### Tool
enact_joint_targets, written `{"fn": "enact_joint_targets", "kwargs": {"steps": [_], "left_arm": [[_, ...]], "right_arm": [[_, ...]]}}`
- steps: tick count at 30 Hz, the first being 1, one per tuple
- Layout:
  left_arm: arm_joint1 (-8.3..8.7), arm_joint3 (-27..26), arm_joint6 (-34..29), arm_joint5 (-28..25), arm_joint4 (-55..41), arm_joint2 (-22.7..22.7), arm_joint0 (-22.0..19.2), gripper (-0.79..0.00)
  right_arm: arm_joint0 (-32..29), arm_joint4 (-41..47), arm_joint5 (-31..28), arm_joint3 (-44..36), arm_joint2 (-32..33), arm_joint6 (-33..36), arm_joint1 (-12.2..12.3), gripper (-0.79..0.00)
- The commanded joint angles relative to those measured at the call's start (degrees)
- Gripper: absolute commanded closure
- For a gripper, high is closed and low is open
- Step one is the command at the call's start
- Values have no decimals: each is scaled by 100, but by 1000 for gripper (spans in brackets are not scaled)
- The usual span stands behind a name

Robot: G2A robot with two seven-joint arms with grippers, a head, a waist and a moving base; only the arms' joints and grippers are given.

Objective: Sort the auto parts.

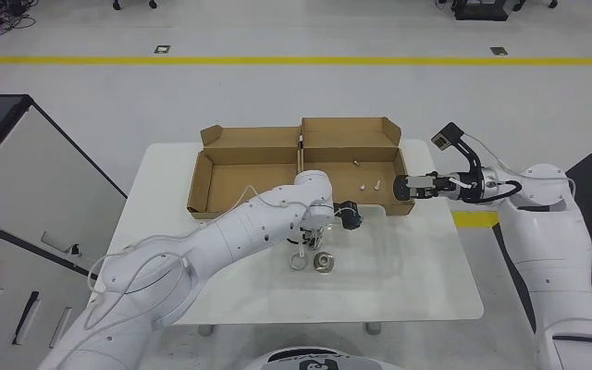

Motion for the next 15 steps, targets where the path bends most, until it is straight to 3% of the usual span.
{"fn": "enact_joint_targets", "kwargs": {"steps": [1, 15], "left_arm": [[-26, 52, -2, -19, 0, -6, 5, -296], [-140, 246, 8, -35, 100, -81, 36, -296]], "right_arm": [[0, 4, 0, 0, 0, 0, 0, -785], [0, 4, 0, 0, 0, 0, 0, -785]]}}
